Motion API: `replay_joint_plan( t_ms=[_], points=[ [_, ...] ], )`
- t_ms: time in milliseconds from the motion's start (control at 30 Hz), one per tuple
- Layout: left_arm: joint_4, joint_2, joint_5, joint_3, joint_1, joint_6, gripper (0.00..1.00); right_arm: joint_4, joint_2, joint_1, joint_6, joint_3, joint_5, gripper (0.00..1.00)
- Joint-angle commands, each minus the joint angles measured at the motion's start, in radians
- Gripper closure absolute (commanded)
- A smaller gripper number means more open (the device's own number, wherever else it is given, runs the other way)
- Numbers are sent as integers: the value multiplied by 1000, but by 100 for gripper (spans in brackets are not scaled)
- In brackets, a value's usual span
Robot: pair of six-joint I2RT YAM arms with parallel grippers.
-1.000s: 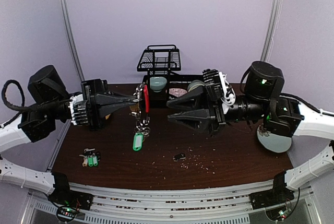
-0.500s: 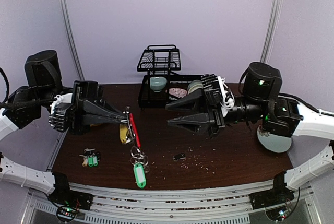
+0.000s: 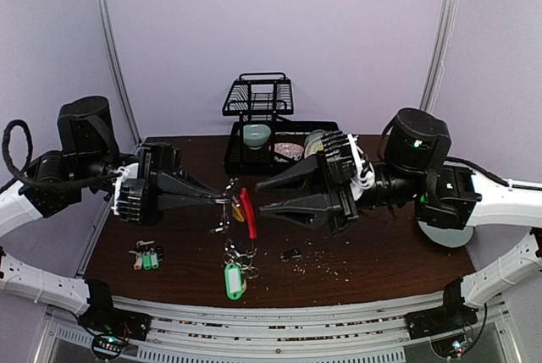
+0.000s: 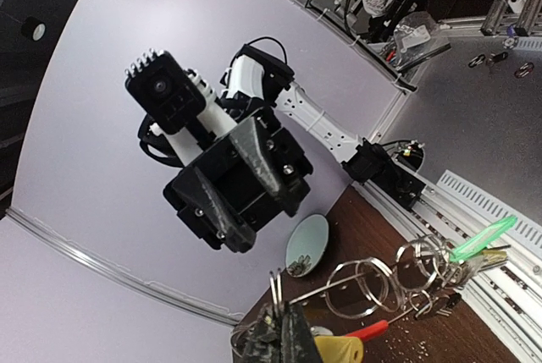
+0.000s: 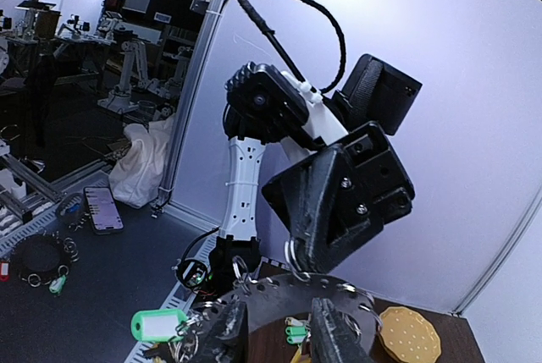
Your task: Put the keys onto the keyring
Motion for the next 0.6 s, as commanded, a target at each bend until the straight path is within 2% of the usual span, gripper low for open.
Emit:
replay_joint_plan(
  t_ms=[0, 167, 233, 333, 467, 567],
  points=[
    [227, -27, -103, -61, -2, -12, 100, 54, 16, 9, -15, 12, -9, 72],
    [226, -32, -299, -108, -3, 53, 100, -44, -9, -65, 42, 15, 74, 71],
    [221, -34, -330, -122, -3, 60, 100, -74, -18, -67, 24, -7, 123, 71],
    [283, -35, -278, -142, -3, 21, 100, -28, -10, -66, 24, -20, 143, 72],
    [375, -37, -230, -184, -3, -28, 100, 93, 48, -65, 62, 9, 84, 75],
    [391, -36, -212, -189, -3, -45, 100, 96, 81, -66, 36, 26, 53, 74]
  ],
)
